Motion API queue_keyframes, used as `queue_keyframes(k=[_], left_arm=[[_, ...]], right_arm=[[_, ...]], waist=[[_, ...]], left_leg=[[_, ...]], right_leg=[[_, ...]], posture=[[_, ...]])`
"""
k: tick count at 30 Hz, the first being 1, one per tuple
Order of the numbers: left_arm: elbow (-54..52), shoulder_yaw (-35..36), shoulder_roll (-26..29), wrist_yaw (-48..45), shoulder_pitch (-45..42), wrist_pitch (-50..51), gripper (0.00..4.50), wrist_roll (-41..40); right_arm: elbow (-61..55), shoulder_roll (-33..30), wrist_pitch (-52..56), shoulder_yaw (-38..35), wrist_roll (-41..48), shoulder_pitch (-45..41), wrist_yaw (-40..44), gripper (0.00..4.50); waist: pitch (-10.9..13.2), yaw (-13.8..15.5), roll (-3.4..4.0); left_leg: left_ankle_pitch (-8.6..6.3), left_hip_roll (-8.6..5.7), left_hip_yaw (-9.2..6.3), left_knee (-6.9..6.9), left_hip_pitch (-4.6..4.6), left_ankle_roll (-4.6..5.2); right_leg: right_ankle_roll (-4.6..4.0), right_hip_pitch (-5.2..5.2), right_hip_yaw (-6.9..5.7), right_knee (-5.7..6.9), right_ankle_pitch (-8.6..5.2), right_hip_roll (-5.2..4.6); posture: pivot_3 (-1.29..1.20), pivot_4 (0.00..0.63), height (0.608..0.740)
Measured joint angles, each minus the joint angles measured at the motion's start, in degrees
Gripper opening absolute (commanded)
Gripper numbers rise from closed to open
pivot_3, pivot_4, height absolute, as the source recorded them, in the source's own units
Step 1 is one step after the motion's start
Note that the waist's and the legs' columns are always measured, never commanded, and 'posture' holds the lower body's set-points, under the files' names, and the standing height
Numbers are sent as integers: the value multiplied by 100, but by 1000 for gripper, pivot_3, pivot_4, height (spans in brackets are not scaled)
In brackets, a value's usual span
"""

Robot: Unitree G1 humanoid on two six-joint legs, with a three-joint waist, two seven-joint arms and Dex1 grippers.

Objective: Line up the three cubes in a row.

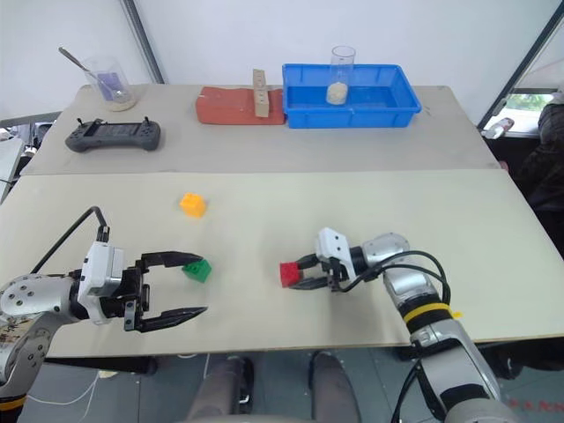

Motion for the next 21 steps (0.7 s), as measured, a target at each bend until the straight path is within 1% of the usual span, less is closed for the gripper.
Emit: queue_keyframes(k=[2,3,6,8,10,13,15,18,19,20,21], left_arm=[[-21,39,2,12,41,1,4500,-8],[-30,51,2,17,68,2,4500,-9],[-59,51,-3,109,102,15,4500,-11],[-79,51,-45,243,102,35,4500,-15],[-93,56,-183,507,122,98,4500,-5],[-96,188,-609,1111,425,81,4500,120],[-108,290,-889,1467,762,4,4500,283],[-192,479,-1456,2203,1269,-69,4500,517],[-241,480,-1598,2400,1381,-99,4500,593],[-317,458,-1772,2623,1482,-118,4500,692],[-348,432,-1848,2733,1507,-124,4500,732]], right_arm=[[161,36,-98,-19,-5,-65,29,2467],[241,50,-117,-20,-28,-97,42,2721],[396,43,-131,-52,-96,-180,92,3861],[372,5,-98,-77,-98,-198,113,4475],[114,-113,133,-128,-60,-157,119,4475],[-980,-387,876,-350,285,84,37,4475],[-1829,-536,1478,-558,541,232,-173,4475],[-3128,-646,2557,-795,1014,371,-690,4475],[-3496,-669,2870,-846,1158,386,-855,4475],[-3928,-706,3215,-915,1334,396,-1024,4475],[-4119,-734,3405,-951,1443,395,-1111,4475]], waist=[[0,-2,0],[0,-3,0],[0,-2,0],[0,-1,0],[0,4,0],[1,4,2],[1,-7,2],[1,2,1],[1,11,1],[1,16,0],[1,32,-1]], left_leg=[[0,0,3,0,3,0],[0,0,3,0,3,0],[0,1,5,-1,2,0],[0,1,5,-1,0,0],[0,1,8,-1,-4,0],[-1,1,13,-2,-5,-1],[-3,3,18,-7,-4,-4],[-6,6,17,-9,-3,-8],[-24,5,17,-8,-3,-39],[-30,4,18,-7,-3,-50],[-31,2,18,-5,-3,-51]], right_leg=[[0,1,1,0,0,-1],[0,1,2,0,1,-1],[0,-1,3,0,0,0],[1,-1,3,-2,0,0],[3,-2,3,-3,-2,-1],[11,-4,6,-3,-6,-5],[11,-9,7,-2,-7,-5],[8,-13,6,0,-7,-4],[8,-13,6,0,-7,-5],[7,-11,6,-1,-7,-8],[6,-9,5,-3,-7,-10]], posture=[[0,150,740],[0,150,740],[0,150,740],[0,150,740],[0,150,740],[0,150,740],[0,150,740],[0,150,740],[0,150,740],[0,150,740],[0,150,740]])
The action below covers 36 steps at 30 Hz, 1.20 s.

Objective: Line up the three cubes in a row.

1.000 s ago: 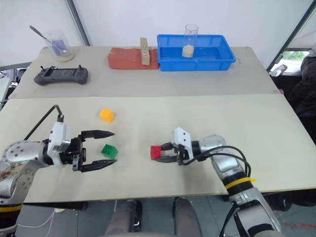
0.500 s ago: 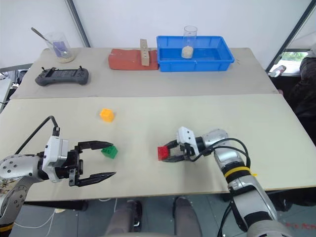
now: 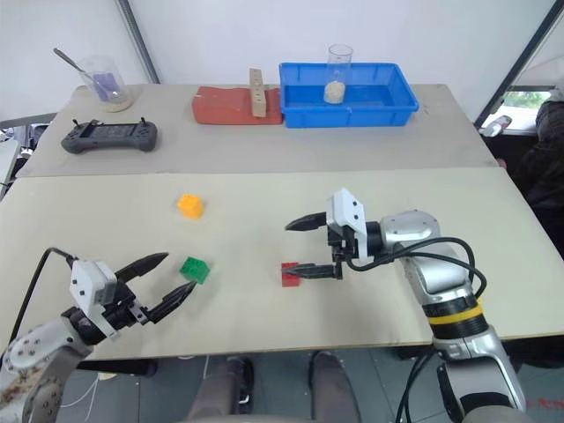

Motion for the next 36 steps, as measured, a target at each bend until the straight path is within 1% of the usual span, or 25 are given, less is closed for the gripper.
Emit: queue_keyframes(k=[3,5,13,16,20,21,26,28,31,34,36], left_arm=[[-38,-231,-346,442,25,-17,4500,232],[-36,-449,-520,662,18,-28,4500,416],[356,-1019,-1072,1407,-110,-399,4500,1149],[544,-1065,-1156,1562,-168,-550,3595,1311],[830,-1132,-1157,1538,-163,-895,1683,1412],[924,-1133,-1150,1516,-186,-1017,1299,1424],[1177,-1136,-1061,1387,-233,-1359,1291,1433],[1229,-1174,-891,1217,-302,-1397,1291,1431],[1228,-1391,-327,473,-632,-1377,1291,1249],[1163,-1688,362,-590,-1231,-1192,1291,794],[1209,-1829,686,-1221,-1617,-1090,1291,566]], right_arm=[[-667,-77,715,-38,418,-19,-296,4475],[-904,-114,963,-40,612,-32,-412,4475],[-1107,-262,1251,-53,887,-103,-651,4475],[-1176,-355,1264,-110,937,-119,-693,4500],[-1176,-390,1278,-130,944,-129,-760,4500],[-1176,-393,1289,-130,946,-131,-772,4500],[-1198,-393,1319,-131,1030,-152,-869,4500],[-1235,-405,1346,-162,1058,-151,-910,4500],[-1340,-545,1420,-290,1153,-137,-951,4500],[-1520,-757,1472,-440,1216,-41,-936,4500],[-1604,-871,1494,-506,1285,37,-931,4500]], waist=[[0,23,0],[0,8,-2],[0,-11,-3],[0,-15,-3],[0,-17,-3],[0,-13,-3],[0,-16,-3],[0,-15,-3],[1,9,-4],[1,21,-3],[0,8,-3]], left_leg=[[-2,-8,7,4,-2,-3],[-2,-7,7,16,-2,-4],[-2,-5,6,20,-6,-2],[0,-5,5,15,-9,1],[4,-5,7,11,-19,9],[4,-5,7,11,-21,9],[0,-5,7,12,-19,2],[-1,-5,7,12,-19,0],[-1,-5,7,12,-30,-1],[1,-6,13,18,-59,2],[10,-6,16,21,-59,17]], right_leg=[[-1,3,2,-10,-1,-11],[-1,7,2,-15,0,-11],[0,1,2,-6,0,-6],[1,-1,2,-7,0,-4],[2,-10,2,-11,0,-5],[2,-11,3,-11,0,-5],[2,-11,2,-10,0,-7],[1,-14,2,-8,0,-6],[0,-25,1,-6,0,-8],[-3,-50,3,-5,2,-9],[-2,-49,4,-5,3,-9]], posture=[[0,150,740],[0,150,740],[0,150,740],[0,150,740],[0,150,740],[0,150,740],[0,150,740],[0,150,740],[0,150,740],[0,150,740],[0,150,740]])
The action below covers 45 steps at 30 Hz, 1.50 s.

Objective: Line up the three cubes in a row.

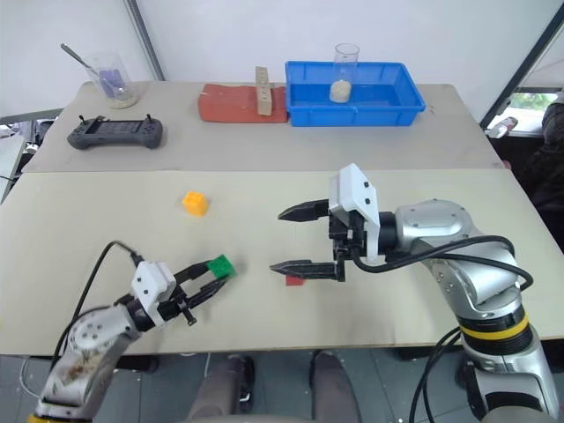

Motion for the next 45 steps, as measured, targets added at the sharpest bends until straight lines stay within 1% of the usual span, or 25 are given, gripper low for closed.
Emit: queue_keyframes(k=[2,5,9,13,15,19,26,36,38,39,41,43,45], left_arm=[[349,-223,204,-666,-532,65,1291,-154],[1173,-581,224,-1429,-1327,68,1291,-153],[2369,-925,21,-2095,-2263,-252,1291,60],[3098,-1027,-216,-2419,-2874,-480,1291,170],[3231,-1046,-268,-2522,-2979,-556,1291,195],[3309,-1066,-299,-2653,-2908,-659,1291,283],[3493,-1064,-341,-2634,-2854,-819,1291,379],[4033,-1037,-416,-2650,-2916,-1398,1291,506],[4096,-1037,-426,-2666,-2946,-1424,2308,506],[4148,-1039,-425,-2663,-2956,-1428,2624,533],[4253,-1039,-426,-2667,-2953,-1427,3594,566],[4288,-1038,-424,-2694,-2954,-1427,4448,569],[4301,-1034,-417,-2719,-2954,-1427,4448,568]], right_arm=[[-29,-70,37,-23,27,55,-5,4500],[-62,-138,64,-67,49,104,-60,4500],[-137,-271,86,-195,69,307,-136,4500],[-239,-428,87,-263,92,552,-184,4500],[-277,-460,87,-329,98,596,-207,4500],[-332,-526,87,-432,101,693,-228,4500],[-351,-547,87,-481,102,778,-228,4500],[-351,-557,99,-480,172,737,-230,4500],[-351,-557,116,-480,224,697,-237,4500],[-352,-557,129,-479,234,666,-248,4500],[-352,-557,160,-477,256,657,-274,4500],[-352,-557,181,-472,266,652,-315,4500],[-352,-557,188,-468,267,643,-335,4500]], waist=[[0,-10,0],[0,-16,0],[0,-5,-1],[0,-10,-2],[0,-30,-2],[1,-24,-2],[1,-17,-2],[0,-14,-2],[0,-13,-2],[0,-15,-2],[1,-15,-2],[1,-11,-2],[1,-10,-2]], left_leg=[[17,1,0,-1,-1,29],[18,3,-3,-3,-4,31],[19,2,-10,2,-20,32],[19,-1,-9,19,-34,32],[19,-1,-8,21,-34,32],[19,1,-12,23,-32,33],[19,1,-12,59,-44,33],[19,1,-10,66,-41,33],[19,1,-10,66,-41,33],[19,1,-9,66,-41,33],[19,1,-10,66,-43,33],[19,1,-10,66,-43,33],[19,1,-10,66,-45,33]], right_leg=[[1,-3,0,1,0,3],[1,-7,0,3,0,10],[5,-12,1,3,1,13],[23,-15,7,2,11,11],[26,-15,11,3,13,11],[24,-16,10,10,12,15],[20,-15,12,15,13,14],[19,-12,14,19,19,12],[19,-12,15,19,20,12],[19,-12,15,19,21,12],[19,-12,15,18,21,13],[20,-12,15,18,21,13],[21,-12,15,16,21,13]], posture=[[0,150,740],[0,150,740],[0,150,740],[0,150,740],[0,150,740],[0,150,740],[0,150,740],[0,150,740],[0,150,740],[0,150,740],[0,150,740],[0,150,740],[0,150,740]])
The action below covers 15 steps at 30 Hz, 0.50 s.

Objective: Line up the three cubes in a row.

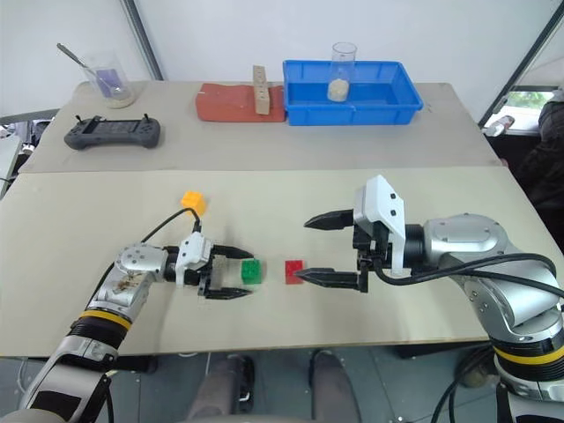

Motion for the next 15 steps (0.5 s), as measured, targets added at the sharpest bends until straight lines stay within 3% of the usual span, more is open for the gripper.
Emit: queue_keyframes(k=[4,9,12,15], left_arm=[[-102,91,180,-38,9,26,4448,-20],[-1020,647,570,261,253,652,4448,-372],[-1778,1105,646,834,525,1335,4448,-685],[-2332,1831,494,2055,999,1856,4448,-767]], right_arm=[[7,6,0,62,0,-87,-6,4500],[80,166,5,163,3,-374,-21,4500],[164,300,65,205,57,-637,-121,4500],[248,454,252,280,109,-950,-251,4500]], waist=[[0,-15,0],[0,-27,0],[0,-26,0],[0,-33,0]], left_leg=[[0,1,0,0,1,0],[0,5,1,0,3,0],[0,6,1,0,3,0],[0,8,1,-1,5,0]], right_leg=[[1,-2,0,2,1,1],[0,-3,0,6,1,1],[2,-3,0,5,1,1],[12,-3,0,6,8,1]], posture=[[0,150,740],[0,150,740],[0,150,740],[0,150,740]])
